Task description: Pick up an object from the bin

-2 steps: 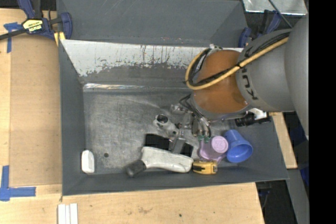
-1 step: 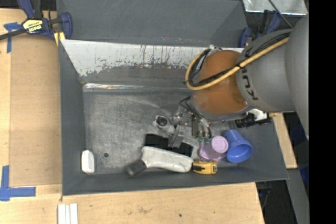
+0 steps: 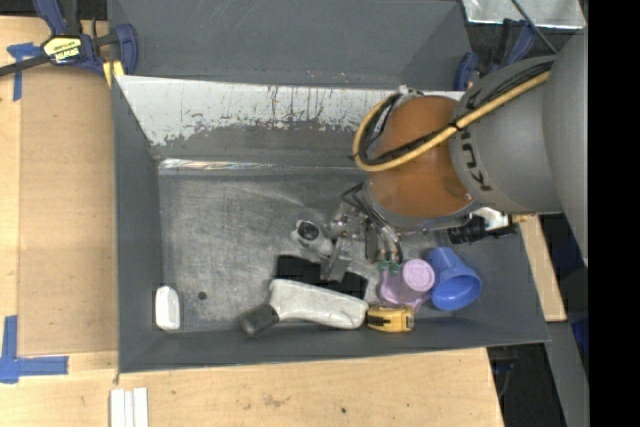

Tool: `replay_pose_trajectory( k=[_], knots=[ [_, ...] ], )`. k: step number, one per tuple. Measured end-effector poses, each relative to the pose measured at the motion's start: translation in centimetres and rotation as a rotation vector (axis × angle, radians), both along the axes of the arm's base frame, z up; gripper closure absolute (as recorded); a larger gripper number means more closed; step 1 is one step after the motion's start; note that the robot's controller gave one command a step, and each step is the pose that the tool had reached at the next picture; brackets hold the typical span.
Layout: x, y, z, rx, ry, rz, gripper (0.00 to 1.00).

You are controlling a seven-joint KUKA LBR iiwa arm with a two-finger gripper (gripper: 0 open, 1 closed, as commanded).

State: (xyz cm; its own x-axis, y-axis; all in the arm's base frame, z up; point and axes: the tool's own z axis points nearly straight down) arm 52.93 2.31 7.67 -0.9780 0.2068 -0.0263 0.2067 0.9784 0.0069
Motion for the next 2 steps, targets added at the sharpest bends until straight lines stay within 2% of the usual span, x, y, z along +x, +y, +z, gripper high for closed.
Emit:
replay_pose_trajectory(
  k=[1, 2],
  knots=[
    [0.2, -0.3, 2.7, 0.0, 0.024, -0.037, 1.0],
    [-0.4, 0.6, 4.7, -0.002, 0.022, 0.009, 1.0]
  ],
)
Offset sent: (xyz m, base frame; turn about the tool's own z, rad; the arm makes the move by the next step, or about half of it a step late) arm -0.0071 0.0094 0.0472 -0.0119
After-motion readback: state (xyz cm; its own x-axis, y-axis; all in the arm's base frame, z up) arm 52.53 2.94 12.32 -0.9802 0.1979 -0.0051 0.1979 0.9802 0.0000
